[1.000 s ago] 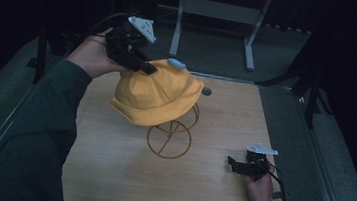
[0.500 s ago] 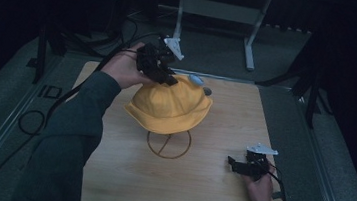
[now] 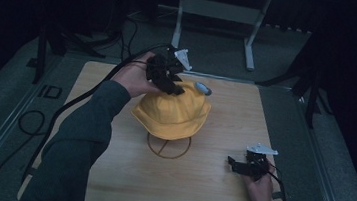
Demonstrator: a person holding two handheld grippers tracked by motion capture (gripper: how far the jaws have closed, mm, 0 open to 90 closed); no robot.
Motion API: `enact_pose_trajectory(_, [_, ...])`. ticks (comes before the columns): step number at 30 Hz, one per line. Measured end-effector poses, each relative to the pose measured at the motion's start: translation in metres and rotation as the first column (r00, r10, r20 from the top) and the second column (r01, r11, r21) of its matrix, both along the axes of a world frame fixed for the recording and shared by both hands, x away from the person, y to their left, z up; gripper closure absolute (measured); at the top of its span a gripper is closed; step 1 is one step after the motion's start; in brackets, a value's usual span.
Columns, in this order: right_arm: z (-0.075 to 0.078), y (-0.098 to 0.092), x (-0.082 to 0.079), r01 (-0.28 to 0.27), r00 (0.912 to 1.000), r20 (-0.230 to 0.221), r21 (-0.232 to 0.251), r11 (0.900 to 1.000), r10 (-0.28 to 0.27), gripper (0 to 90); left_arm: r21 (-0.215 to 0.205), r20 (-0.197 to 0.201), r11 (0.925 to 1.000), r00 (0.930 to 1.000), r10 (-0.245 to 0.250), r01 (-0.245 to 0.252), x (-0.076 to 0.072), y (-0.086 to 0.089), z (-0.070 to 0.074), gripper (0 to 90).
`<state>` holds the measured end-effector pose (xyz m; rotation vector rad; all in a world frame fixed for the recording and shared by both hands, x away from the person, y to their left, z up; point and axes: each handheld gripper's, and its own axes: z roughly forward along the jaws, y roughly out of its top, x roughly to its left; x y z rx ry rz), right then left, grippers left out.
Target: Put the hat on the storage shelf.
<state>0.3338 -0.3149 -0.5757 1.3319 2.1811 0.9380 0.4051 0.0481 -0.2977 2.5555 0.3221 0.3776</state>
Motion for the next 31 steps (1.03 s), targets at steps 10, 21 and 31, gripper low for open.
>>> enact_pose_trajectory(10, [0.0, 0.0, 0.0, 0.0, 1.0, -0.001, 0.0, 1.0, 0.0, 13.5, -0.187, 0.093, 0.9822, 0.9951, 0.035, -0.017, -0.01, 0.021, 0.027, 55.4])
enact_pose_trajectory(21, [0.0, 0.0, 0.0, 0.001, 1.0, -0.001, 0.001, 1.0, -0.001, 13.5, -0.064, 0.065, 0.9973, 0.9971, 0.039, -0.035, -0.009, 0.016, 0.01, 79.5])
enact_pose_trajectory(31, [0.0, 0.0, 0.0, 0.001, 1.0, -0.002, 0.001, 1.0, -0.001, 13.5, -0.143, 0.113, 0.9862, 0.9885, 0.1, -0.083, -0.015, 0.039, 0.025, 60.4])
